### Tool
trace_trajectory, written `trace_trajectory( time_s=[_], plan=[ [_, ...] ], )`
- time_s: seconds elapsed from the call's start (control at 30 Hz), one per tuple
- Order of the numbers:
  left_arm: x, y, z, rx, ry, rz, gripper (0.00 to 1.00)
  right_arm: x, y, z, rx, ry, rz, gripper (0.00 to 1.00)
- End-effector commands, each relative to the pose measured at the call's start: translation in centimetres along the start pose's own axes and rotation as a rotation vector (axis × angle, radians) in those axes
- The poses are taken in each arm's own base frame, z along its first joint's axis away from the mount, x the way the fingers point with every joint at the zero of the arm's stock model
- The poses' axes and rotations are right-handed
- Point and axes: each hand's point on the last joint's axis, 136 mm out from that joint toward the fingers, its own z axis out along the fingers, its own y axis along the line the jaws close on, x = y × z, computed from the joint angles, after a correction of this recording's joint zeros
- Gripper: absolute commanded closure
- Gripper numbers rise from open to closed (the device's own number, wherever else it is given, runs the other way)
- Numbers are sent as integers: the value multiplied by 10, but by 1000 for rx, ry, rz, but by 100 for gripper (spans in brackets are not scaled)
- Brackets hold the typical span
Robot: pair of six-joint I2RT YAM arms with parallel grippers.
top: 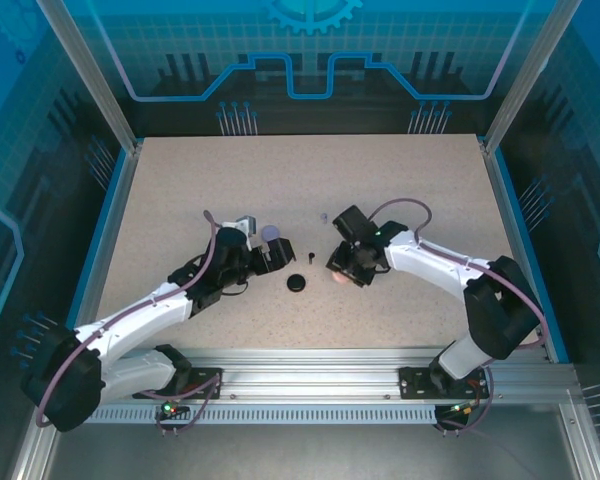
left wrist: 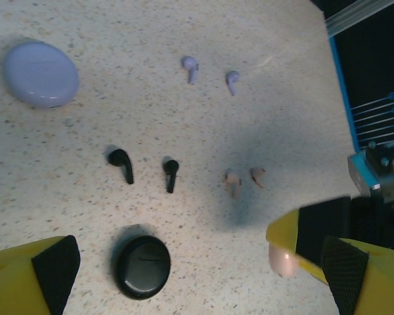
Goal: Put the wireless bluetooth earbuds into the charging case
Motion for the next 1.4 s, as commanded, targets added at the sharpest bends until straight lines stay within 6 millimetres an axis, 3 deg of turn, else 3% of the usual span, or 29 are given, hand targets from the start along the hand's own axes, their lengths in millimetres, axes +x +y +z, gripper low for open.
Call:
trace_trajectory(
  time_s=[0.0, 0.23, 0.53, 1.0, 1.37],
  plan=[
    [-11, -36, -7, 191, -57, 1, 1, -19, 42, -26, -161, -5, 97, 51],
    [-20, -52, -4, 285, -114, 24, 1, -38, 90, -44, -279, -1, 213, 51],
    [-30, -55, 18, 294, -148, 12, 7, -35, 132, -53, -329, 5, 267, 52],
    [-43, -62, 32, 312, -196, 9, 38, -21, 147, -49, -324, 12, 304, 52],
    [-46, -64, 34, 315, -210, 17, 49, -15, 152, -46, -327, 28, 294, 52]
  ],
)
